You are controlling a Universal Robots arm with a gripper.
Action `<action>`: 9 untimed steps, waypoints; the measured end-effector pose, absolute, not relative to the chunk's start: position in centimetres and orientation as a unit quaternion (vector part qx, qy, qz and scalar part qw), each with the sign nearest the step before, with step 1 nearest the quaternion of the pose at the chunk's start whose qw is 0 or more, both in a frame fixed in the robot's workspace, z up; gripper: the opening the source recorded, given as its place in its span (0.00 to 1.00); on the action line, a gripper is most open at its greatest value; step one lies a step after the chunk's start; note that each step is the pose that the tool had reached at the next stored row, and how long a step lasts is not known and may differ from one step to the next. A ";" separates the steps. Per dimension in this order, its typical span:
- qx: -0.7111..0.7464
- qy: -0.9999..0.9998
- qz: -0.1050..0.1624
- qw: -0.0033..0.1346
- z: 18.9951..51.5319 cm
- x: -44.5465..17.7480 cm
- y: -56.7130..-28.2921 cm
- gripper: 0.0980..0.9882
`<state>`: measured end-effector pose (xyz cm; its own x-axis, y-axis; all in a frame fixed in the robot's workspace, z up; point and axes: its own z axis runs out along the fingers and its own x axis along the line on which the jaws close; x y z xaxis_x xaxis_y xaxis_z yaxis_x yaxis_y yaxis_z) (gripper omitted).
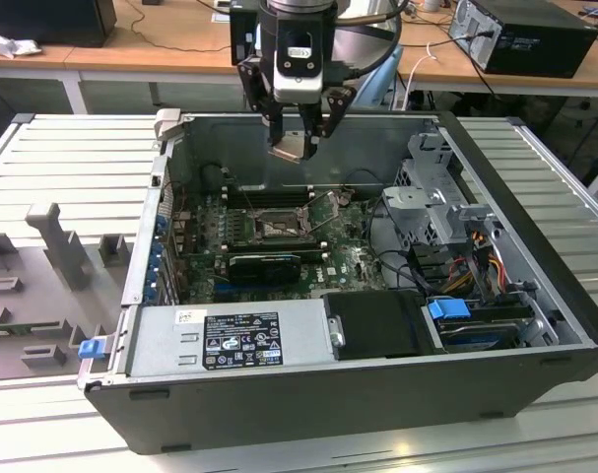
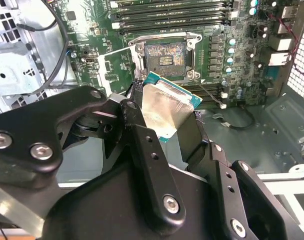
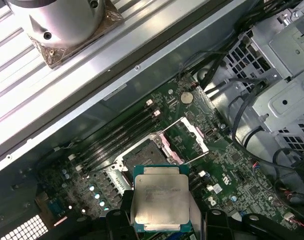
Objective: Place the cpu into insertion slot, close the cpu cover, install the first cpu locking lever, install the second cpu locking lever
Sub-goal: 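Place the cpu into insertion slot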
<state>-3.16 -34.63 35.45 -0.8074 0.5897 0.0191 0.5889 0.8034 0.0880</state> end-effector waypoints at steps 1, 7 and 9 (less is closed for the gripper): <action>0.314 0.948 0.045 0.005 35.4 -3.2 -34.6 0.48; 0.343 0.938 0.045 0.006 35.4 -3.2 -34.6 0.48; 0.360 0.932 0.045 0.007 35.4 -3.2 -34.6 0.48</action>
